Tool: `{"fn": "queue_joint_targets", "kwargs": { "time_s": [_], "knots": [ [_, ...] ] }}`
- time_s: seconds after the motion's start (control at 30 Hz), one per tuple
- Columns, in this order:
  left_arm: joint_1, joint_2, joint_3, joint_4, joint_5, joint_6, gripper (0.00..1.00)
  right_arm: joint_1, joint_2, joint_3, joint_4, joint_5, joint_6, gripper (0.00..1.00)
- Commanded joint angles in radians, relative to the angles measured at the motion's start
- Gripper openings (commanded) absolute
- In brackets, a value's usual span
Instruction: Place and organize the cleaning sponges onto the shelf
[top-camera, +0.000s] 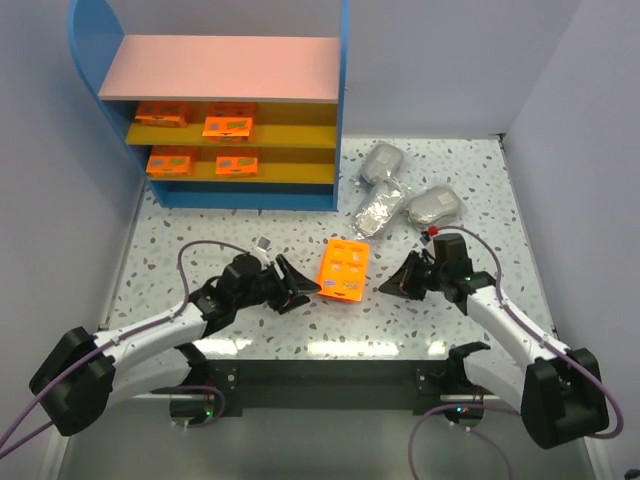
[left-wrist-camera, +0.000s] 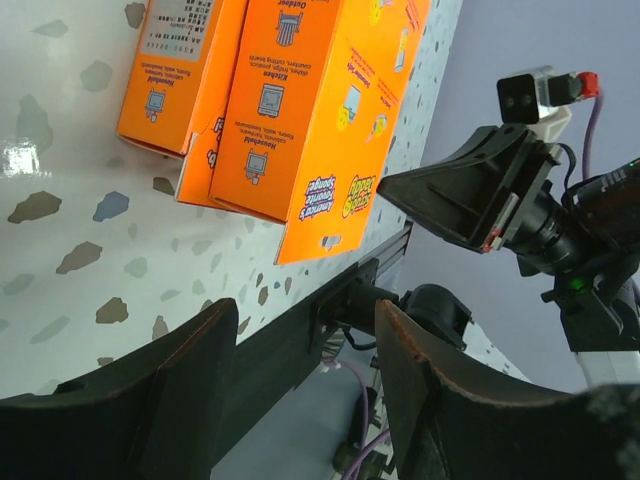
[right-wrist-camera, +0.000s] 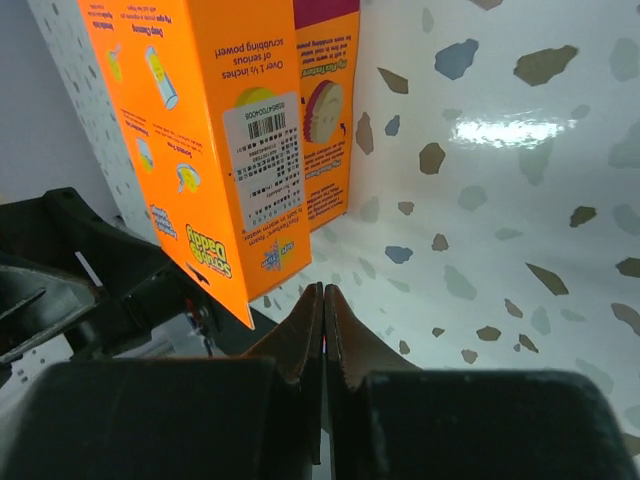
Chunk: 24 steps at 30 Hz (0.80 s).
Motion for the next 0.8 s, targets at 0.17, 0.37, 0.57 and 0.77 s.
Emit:
{"fn": "queue_joint_targets", "kwargs": {
  "time_s": [0.17, 0.37, 0.57, 0.77],
  "knots": [
    [-0.027, -0.031, -0.004, 0.074, -0.117, -0.059, 0.65, 0.153, 0.168, 0.03, 0.241, 0.035, 0.083, 0.0],
    [-0.025, 0.116, -0.014, 0.212, -0.085, -0.063, 0.66, 0.161, 0.246, 0.056, 0.313, -0.005, 0.093, 0.0],
    [-0.025, 0.22, 0.008, 0.323, -0.048, -0.074, 0.66, 0.166, 0.286, 0.083, 0.359, -0.081, 0.077, 0.0],
    [-0.016, 0.233, 0.02, 0.346, -0.061, -0.066, 0.66, 0.167, 0.229, 0.108, 0.19, -0.03, -0.016, 0.0]
  ]
}}
